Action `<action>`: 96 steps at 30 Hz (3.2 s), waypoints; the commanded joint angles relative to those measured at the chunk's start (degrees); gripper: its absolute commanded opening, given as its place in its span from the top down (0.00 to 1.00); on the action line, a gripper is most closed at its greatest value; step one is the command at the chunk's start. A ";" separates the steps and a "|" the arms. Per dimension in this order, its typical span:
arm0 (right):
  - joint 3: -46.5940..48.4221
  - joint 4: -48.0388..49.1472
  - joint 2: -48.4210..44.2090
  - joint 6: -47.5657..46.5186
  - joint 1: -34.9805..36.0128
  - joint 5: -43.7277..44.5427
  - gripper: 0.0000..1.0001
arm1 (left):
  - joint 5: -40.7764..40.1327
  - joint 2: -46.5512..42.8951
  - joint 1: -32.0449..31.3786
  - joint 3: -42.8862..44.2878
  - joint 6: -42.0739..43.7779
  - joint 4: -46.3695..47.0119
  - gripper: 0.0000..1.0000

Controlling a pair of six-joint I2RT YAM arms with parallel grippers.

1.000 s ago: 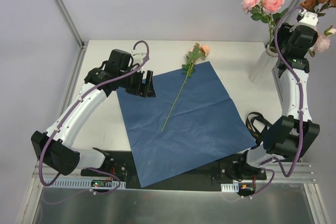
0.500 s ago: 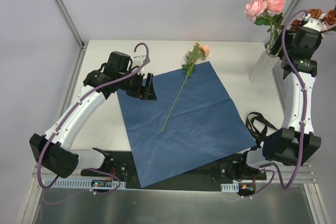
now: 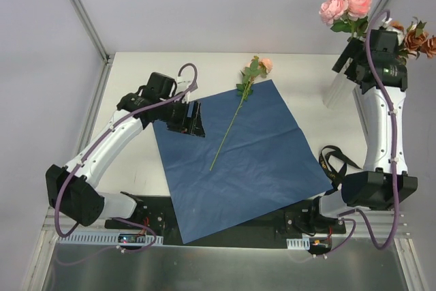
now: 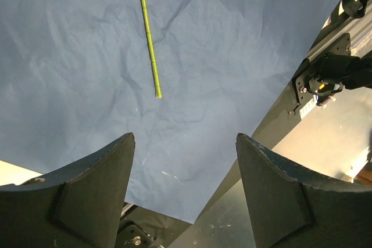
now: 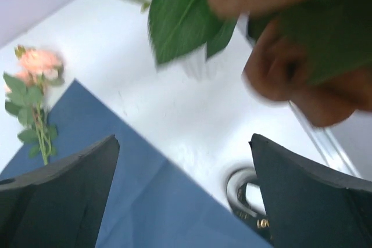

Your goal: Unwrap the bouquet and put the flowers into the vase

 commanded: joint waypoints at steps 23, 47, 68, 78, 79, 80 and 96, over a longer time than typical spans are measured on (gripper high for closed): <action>-20.99 -14.90 -12.15 11.09 36.81 -7.95 0.00 | -27.61 39.59 -15.22 25.56 -5.31 -12.22 0.62; -34.46 -14.47 -27.80 8.10 38.75 -4.35 0.00 | -27.26 54.37 -19.61 34.27 -6.10 -14.42 0.73; -31.03 -7.44 -15.07 18.11 30.59 -28.76 0.00 | -20.51 47.43 -19.61 39.55 -8.38 -19.61 1.00; -21.39 4.26 8.65 27.79 22.32 -43.79 0.03 | -14.25 40.75 -19.61 34.09 -13.66 -19.26 1.00; -20.05 4.34 10.76 27.79 22.23 -44.33 0.05 | -13.90 40.40 -19.61 34.00 -14.09 -19.17 1.00; -19.00 4.87 14.00 27.70 22.14 -44.34 0.07 | -13.90 40.14 -19.61 33.74 -14.19 -19.17 1.00; -5.19 14.71 35.48 28.85 22.75 -47.33 0.52 | -12.49 37.32 -19.79 31.45 -12.96 -18.55 1.00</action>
